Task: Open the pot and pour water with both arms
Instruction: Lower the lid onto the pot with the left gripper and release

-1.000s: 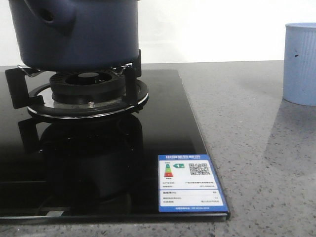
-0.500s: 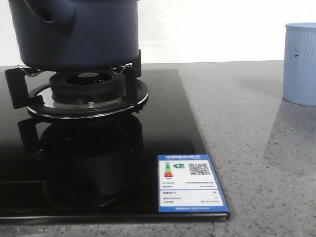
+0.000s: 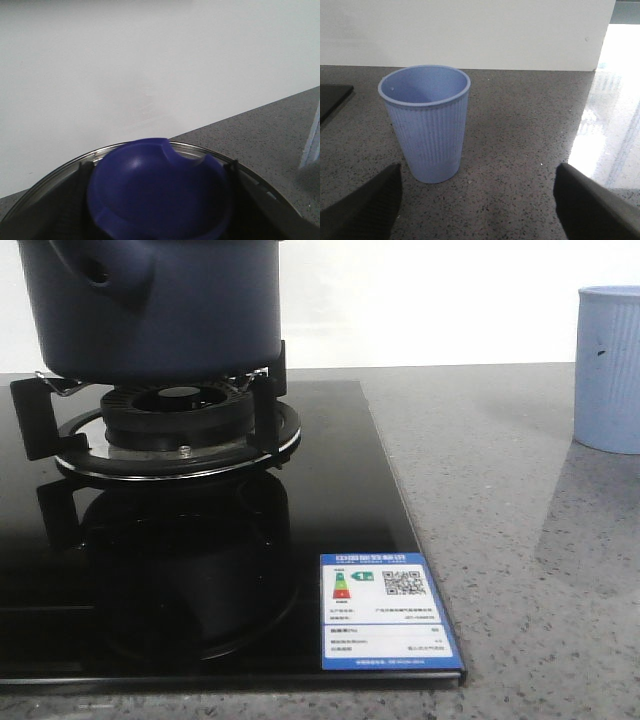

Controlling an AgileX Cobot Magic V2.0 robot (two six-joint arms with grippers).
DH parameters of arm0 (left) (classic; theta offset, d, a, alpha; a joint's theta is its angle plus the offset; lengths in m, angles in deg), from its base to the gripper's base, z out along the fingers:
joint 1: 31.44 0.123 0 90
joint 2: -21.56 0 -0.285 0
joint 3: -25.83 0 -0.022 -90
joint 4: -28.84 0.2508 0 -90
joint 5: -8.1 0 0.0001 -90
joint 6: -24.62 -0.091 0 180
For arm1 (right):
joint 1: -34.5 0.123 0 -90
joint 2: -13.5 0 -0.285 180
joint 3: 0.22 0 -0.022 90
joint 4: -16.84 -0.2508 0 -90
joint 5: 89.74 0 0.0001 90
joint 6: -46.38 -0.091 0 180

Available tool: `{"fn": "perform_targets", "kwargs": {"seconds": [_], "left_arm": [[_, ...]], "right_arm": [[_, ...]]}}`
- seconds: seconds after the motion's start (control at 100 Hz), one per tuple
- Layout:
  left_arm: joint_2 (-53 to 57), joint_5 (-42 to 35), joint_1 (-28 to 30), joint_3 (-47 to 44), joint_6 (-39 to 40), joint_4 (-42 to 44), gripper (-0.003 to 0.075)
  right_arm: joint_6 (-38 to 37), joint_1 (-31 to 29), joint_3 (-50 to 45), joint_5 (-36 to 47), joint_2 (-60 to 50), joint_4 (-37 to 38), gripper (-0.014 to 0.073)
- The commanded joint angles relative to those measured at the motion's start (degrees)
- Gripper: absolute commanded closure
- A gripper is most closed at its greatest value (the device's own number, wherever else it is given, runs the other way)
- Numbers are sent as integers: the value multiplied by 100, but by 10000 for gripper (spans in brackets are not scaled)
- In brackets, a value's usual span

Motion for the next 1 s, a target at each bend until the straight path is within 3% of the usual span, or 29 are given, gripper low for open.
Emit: {"fn": "perform_targets", "kwargs": {"seconds": [0.0, 0.99], "left_arm": [[168, -656, -36, 208, 26, 29, 328], [111, -348, -36, 208, 26, 29, 328]], "right_arm": [[4, -21, 162, 368, -10, 27, 37], [4, -21, 162, 368, -10, 27, 37]]}}
